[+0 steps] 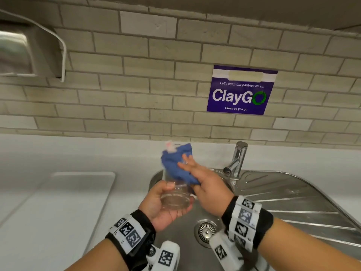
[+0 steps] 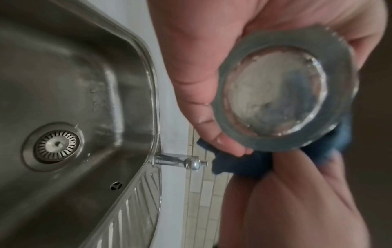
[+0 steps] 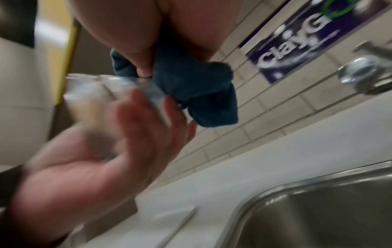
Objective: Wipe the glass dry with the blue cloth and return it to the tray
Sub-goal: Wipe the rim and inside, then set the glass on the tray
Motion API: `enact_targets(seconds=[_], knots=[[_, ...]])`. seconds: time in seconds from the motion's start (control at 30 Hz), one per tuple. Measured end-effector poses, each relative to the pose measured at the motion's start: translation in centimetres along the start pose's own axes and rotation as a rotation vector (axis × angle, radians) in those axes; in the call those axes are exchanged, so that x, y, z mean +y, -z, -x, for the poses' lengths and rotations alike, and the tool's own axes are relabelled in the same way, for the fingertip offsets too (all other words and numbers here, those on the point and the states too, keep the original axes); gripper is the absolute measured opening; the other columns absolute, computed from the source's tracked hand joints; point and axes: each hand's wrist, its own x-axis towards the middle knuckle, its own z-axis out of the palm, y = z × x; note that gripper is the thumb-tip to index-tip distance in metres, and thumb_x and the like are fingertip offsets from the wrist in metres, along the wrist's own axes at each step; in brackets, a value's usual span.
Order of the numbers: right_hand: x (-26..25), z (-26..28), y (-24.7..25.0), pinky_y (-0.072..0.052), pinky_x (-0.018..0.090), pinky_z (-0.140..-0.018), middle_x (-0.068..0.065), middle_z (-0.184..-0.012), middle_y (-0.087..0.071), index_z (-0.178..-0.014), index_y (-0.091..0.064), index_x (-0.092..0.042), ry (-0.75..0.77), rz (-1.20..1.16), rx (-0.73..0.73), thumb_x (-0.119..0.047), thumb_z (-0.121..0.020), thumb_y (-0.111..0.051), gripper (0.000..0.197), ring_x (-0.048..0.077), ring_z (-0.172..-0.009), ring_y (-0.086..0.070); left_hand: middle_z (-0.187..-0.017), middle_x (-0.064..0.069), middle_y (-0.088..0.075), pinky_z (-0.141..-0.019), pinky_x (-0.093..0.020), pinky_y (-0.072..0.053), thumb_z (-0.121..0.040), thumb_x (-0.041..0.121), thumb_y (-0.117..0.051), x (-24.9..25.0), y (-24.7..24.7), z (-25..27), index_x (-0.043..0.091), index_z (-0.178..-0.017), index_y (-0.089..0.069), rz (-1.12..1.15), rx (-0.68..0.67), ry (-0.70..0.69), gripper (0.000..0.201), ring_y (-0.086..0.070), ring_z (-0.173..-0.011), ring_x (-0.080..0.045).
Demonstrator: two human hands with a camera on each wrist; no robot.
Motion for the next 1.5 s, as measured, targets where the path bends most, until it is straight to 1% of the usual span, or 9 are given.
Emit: enact_targets(seconds=[0.17, 0.33, 0.53, 0.77, 0.9, 1.1, 1.23, 1.37, 1.5], knots=[[1.2, -1.7, 1.3, -0.013, -0.003, -0.103, -0.007, -0.144, -0.024, -0.135, -0.037, -0.017, -0.064, -0.077, 0.024, 0.017, -0.08, -0.041, 0.065, 0.006, -0.137, -0.021, -0.087, -0.025, -0.071, -0.059, -0.038, -0.061, -0.025, 0.019, -0.095, -0.2, 0.2, 0.7, -0.001, -0.1, -0.073, 0.001, -0.006, 0.038, 0.081, -0.071, -0.067, -0.034], [1.0, -3.5, 3.1, -0.051, 0.026, -0.084, 0.005, -0.101, -0.065, -0.105, -0.058, -0.022, -0.303, -0.401, 0.202, -0.014, -0.092, -0.047, 0.019, 0.016, -0.092, -0.061, -0.091, -0.025, -0.071, -0.061, -0.041, -0.062, -0.036, 0.022, -0.093, 0.3, 0.1, 1.4, 0.0, -0.111, -0.07, 0.032, -0.12, 0.036, 0.081, -0.071, -0.069, -0.036], [0.8, -3.4, 3.6, -0.048, 0.025, -0.082, -0.002, -0.092, -0.063, -0.097, -0.058, -0.025, -0.23, -0.369, 0.159, -0.007, -0.09, -0.049, 0.022, 0.012, -0.087, -0.059, -0.099, -0.026, -0.069, -0.064, -0.044, -0.062, -0.045, 0.03, -0.091, 0.5, 1.1, 2.1, 0.0, -0.115, -0.069, 0.03, -0.12, 0.083, 0.08, -0.072, -0.074, -0.039], [0.2, -3.7, 2.9, -0.043, 0.028, -0.082, 0.002, -0.092, -0.062, -0.098, -0.058, -0.018, -0.223, -0.049, 0.101, -0.01, -0.088, -0.052, 0.014, 0.019, -0.09, -0.057, -0.103, -0.011, -0.068, -0.073, -0.043, -0.059, -0.067, 0.024, -0.075, 0.8, 0.3, 2.1, 0.018, -0.131, -0.052, -0.525, 0.136, 0.099, 0.068, -0.072, -0.077, -0.023], [-0.6, -3.3, 1.7, -0.042, 0.008, -0.072, 0.015, -0.107, -0.066, -0.115, -0.055, -0.011, -0.222, 0.034, 0.15, -0.008, -0.09, -0.045, 0.027, 0.02, -0.095, -0.058, -0.099, -0.012, -0.07, -0.066, -0.043, -0.059, -0.066, 0.024, -0.075, 0.5, 0.2, 2.3, 0.04, -0.126, -0.057, -0.352, 0.098, 0.047, 0.065, -0.069, -0.074, -0.031], [-2.4, 0.6, -2.5, -0.007, 0.006, -0.109, 0.0, -0.149, -0.02, -0.137, -0.032, -0.011, -0.082, -0.079, -0.074, -0.004, -0.086, -0.04, 0.053, 0.008, -0.139, -0.015, -0.09, -0.02, -0.074, -0.062, -0.037, -0.061, -0.034, 0.025, -0.097, 0.9, 1.5, 2.0, 0.003, -0.096, -0.077, 0.085, 0.067, 0.037, 0.069, -0.073, -0.072, -0.031], [-1.6, -0.7, -1.9, -0.006, -0.006, -0.101, -0.013, -0.142, -0.024, -0.138, -0.029, -0.019, -0.153, -0.14, -0.066, 0.008, -0.088, -0.039, 0.057, -0.003, -0.131, -0.018, -0.088, -0.019, -0.073, -0.062, -0.036, -0.061, -0.033, 0.028, -0.097, 1.4, 1.7, 2.1, 0.007, -0.088, -0.08, 0.051, -0.003, 0.043, 0.061, -0.072, -0.07, -0.031], [-2.3, -3.0, -0.4, -0.02, -0.008, -0.092, 0.012, -0.149, -0.028, -0.136, -0.032, -0.001, -0.215, -0.282, 0.129, 0.009, -0.09, -0.041, 0.049, 0.007, -0.128, -0.027, -0.089, -0.019, -0.069, -0.061, -0.037, -0.06, -0.032, 0.028, -0.096, 1.4, 0.8, 2.2, 0.017, -0.087, -0.081, 0.054, -0.043, 0.019, 0.058, -0.07, -0.068, -0.032], [-3.5, -0.4, -3.0, -0.025, 0.011, -0.105, 0.001, -0.146, -0.036, -0.137, -0.033, -0.016, -0.11, -0.049, -0.023, 0.007, -0.088, -0.04, 0.055, 0.015, -0.135, -0.033, -0.098, -0.018, -0.072, -0.067, -0.039, -0.06, -0.038, 0.028, -0.096, 2.3, 2.1, 2.2, 0.015, -0.102, -0.077, 0.146, -0.016, -0.108, 0.068, -0.071, -0.08, -0.031]])
